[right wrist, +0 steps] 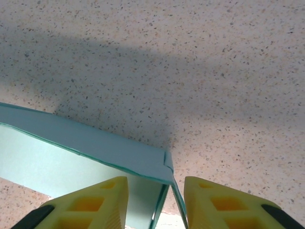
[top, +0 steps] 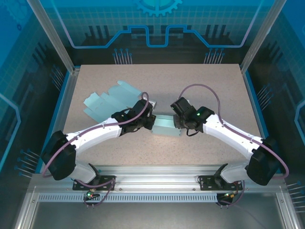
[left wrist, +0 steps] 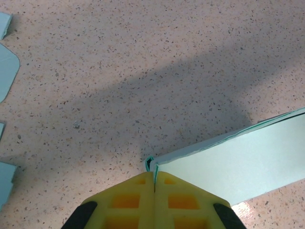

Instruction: Fold the paper box

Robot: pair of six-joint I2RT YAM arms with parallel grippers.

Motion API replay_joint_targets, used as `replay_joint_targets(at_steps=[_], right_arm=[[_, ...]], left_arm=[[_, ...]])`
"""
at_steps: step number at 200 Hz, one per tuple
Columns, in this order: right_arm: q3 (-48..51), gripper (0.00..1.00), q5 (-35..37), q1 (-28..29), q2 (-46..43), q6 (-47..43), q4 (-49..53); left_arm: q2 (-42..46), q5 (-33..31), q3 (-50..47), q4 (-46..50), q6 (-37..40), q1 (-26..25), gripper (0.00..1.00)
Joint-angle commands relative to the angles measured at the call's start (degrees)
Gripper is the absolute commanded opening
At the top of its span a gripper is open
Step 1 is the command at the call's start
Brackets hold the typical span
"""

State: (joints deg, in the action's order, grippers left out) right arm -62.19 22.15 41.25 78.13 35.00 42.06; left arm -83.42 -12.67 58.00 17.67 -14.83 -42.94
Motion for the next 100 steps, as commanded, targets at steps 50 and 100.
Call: replay_joint_targets(at_steps=[50,100], right_arm=[[-1.97,0.32,1.73,-1.9,-0.69,-2.31,2.5],[-0.5,0.25,0.7,-2.35,-1.22,-1.54,3.51]], left_arm=[[-1.3,-0.4,2.29,-0.16,1.92,-0.49,0.0],[-1.21,-0.82,2.45,-0.09,1.76,-0.54,0.0]])
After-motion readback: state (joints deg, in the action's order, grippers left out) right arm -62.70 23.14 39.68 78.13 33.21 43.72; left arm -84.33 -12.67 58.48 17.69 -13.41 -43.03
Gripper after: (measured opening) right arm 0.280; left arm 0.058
